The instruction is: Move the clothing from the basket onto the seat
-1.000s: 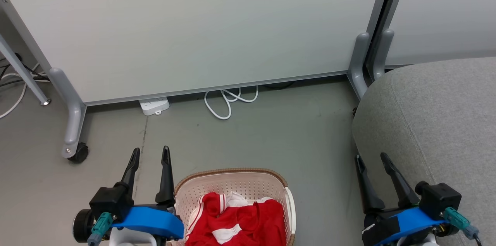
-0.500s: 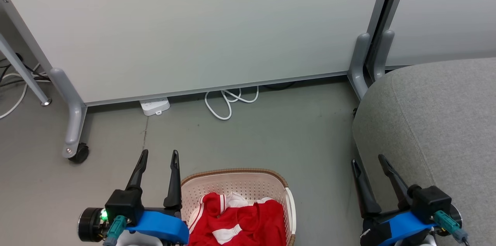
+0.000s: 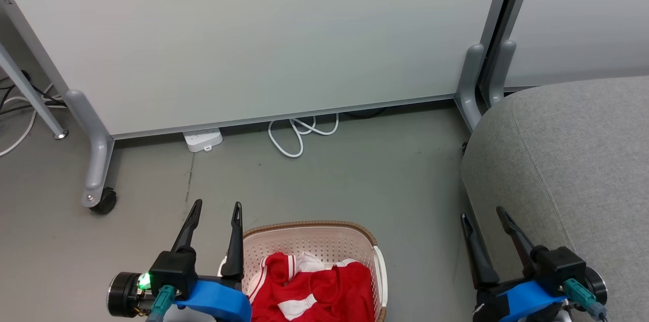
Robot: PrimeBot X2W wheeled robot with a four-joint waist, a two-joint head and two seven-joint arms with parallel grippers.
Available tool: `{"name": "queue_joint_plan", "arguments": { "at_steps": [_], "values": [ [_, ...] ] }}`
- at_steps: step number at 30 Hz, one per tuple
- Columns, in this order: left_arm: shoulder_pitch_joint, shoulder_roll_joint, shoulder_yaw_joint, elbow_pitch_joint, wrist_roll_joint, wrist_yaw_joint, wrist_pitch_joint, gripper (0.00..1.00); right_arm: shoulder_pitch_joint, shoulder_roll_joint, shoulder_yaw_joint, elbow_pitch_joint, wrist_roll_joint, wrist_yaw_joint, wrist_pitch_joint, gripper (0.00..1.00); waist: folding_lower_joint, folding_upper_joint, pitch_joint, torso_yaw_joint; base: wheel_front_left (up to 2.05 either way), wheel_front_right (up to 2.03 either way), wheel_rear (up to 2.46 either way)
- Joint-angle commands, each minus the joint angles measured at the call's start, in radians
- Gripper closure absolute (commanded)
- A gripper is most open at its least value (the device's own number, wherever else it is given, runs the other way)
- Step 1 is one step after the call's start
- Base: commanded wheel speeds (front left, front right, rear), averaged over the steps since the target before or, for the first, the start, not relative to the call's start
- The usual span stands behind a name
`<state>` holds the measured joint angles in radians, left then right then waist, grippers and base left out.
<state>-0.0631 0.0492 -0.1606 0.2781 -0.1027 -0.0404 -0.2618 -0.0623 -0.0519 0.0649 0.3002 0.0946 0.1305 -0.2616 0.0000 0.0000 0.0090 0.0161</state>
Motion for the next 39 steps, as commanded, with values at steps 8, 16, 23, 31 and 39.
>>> {"name": "queue_joint_plan", "arguments": {
  "at_steps": [8, 16, 23, 31, 39],
  "values": [
    [0.003, 0.002, 0.0, 0.011, -0.007, 0.003, -0.005, 0.0, 0.0, 0.001, -0.007, 0.012, -0.007, 0.0, -0.005, 0.0, 0.0, 0.0, -0.001, 0.0, 0.0, 0.0, 0.0],
    [0.004, 0.002, 0.0, 0.014, -0.009, 0.003, -0.005, 0.0, -0.003, 0.002, -0.006, 0.015, -0.008, 0.0, -0.005, 0.0, 0.0, 0.0, 0.0, -0.001, 0.0, 0.0, 0.0],
    [-0.038, 0.002, -0.011, 0.043, -0.005, -0.015, -0.005, 0.0, -0.016, 0.002, 0.001, 0.015, -0.002, 0.0, -0.005, 0.0, 0.0, 0.0, 0.02, -0.015, 0.0, 0.0, 0.0],
    [-0.154, 0.002, -0.04, 0.143, 0.013, -0.047, -0.004, 0.0, -0.064, 0.001, 0.007, 0.002, 0.003, 0.0, -0.005, 0.0, 0.0, 0.0, 0.107, -0.065, 0.0, 0.0, 0.0],
    [-0.292, 0.002, -0.093, 0.301, 0.028, -0.072, -0.004, 0.0, -0.134, 0.001, 0.008, -0.014, 0.013, 0.0, -0.005, 0.0, 0.0, 0.0, 0.236, -0.128, 0.0, 0.0, 0.0]
  ]
}}
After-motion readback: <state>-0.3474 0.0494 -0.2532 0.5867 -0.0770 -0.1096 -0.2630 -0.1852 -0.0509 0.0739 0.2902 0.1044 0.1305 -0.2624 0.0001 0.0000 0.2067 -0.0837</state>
